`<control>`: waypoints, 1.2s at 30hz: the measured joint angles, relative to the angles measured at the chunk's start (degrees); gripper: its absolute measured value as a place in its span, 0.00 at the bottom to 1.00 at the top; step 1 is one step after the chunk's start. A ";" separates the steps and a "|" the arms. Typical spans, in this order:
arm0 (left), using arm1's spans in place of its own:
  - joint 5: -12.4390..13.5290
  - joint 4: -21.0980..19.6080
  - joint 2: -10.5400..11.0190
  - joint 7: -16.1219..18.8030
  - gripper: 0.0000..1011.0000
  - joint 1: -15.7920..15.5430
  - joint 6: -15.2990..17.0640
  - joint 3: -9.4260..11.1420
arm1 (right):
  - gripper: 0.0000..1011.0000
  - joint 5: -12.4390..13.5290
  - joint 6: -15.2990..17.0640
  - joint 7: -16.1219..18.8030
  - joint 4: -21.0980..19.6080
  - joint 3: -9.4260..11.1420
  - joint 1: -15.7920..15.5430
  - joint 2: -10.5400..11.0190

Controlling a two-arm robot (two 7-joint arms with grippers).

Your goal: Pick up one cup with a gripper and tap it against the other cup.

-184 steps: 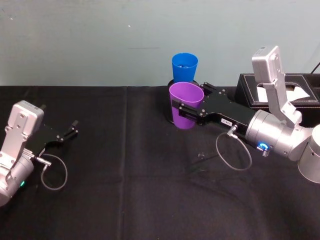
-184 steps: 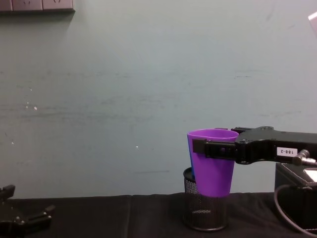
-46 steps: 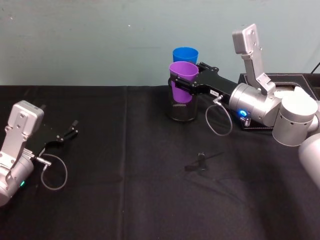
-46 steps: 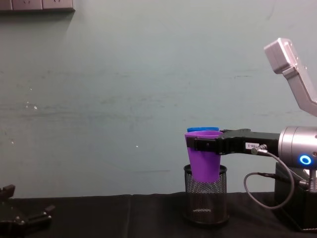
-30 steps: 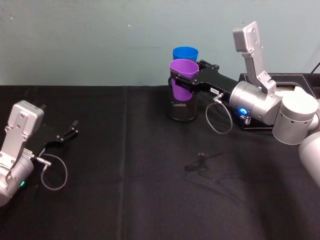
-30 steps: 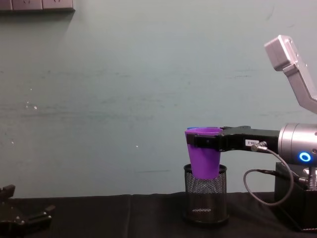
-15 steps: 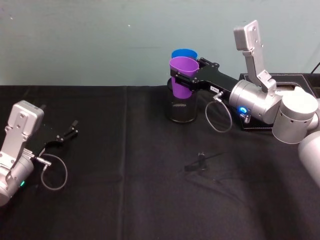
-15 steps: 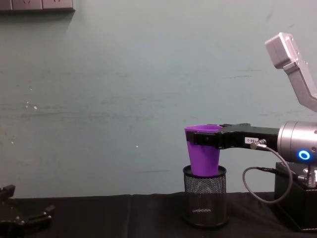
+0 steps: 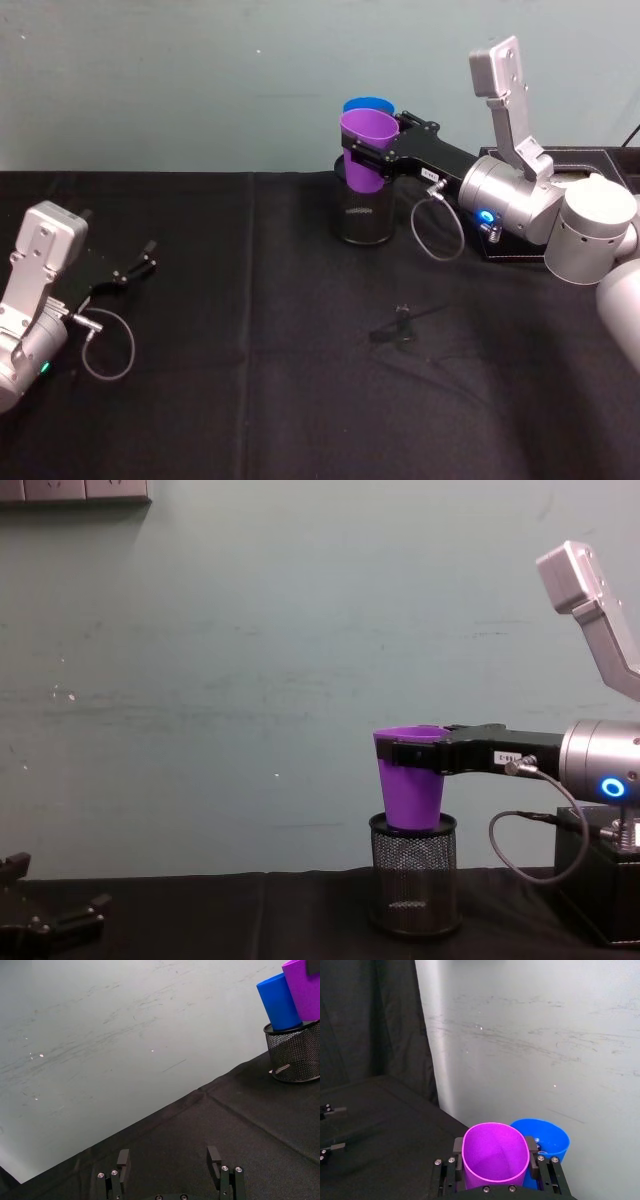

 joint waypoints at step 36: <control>0.00 0.00 0.00 0.00 0.99 0.00 0.00 0.00 | 0.72 0.17 0.11 -0.01 0.02 0.13 0.00 -0.05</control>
